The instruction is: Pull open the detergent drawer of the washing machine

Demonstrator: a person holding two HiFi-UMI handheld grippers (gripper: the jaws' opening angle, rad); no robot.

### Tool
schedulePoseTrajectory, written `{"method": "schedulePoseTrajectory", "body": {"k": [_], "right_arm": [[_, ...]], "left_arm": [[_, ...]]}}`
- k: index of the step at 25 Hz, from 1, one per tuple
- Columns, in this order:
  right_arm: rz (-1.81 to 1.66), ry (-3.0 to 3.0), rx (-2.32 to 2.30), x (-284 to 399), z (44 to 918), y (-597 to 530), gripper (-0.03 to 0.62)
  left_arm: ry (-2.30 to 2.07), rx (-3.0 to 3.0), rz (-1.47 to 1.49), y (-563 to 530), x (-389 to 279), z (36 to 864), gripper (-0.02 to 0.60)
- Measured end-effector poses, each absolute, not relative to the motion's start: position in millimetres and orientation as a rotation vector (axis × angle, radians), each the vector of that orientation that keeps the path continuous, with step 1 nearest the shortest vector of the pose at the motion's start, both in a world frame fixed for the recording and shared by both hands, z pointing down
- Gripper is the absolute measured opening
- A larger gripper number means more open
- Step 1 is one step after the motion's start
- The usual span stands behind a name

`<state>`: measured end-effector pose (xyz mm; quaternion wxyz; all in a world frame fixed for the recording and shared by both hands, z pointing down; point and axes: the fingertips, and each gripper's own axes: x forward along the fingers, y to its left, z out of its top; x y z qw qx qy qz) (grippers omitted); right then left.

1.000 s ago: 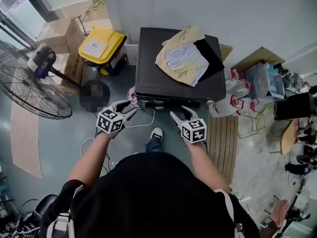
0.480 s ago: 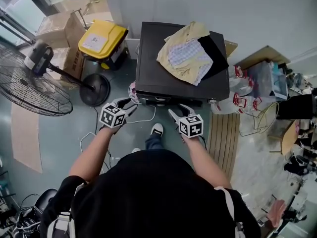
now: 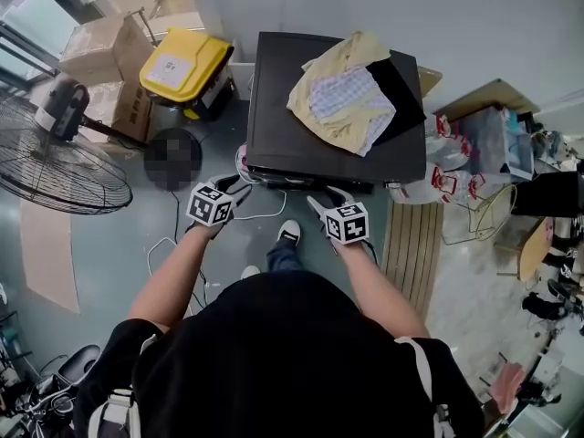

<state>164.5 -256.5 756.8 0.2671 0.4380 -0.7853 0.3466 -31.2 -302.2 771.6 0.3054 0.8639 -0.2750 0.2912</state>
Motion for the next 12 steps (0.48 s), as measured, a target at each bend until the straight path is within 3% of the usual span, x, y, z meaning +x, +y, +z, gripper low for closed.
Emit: {"method": "schedulePoseTrajectory", "body": {"k": [12], "right_arm": [[0.962,-2.088,1.143,154.2,790.7,-277.3,0.224]], "left_arm": [[-0.747,2.255,0.805,-321.9,-23.6,807.2,0.186]]}}
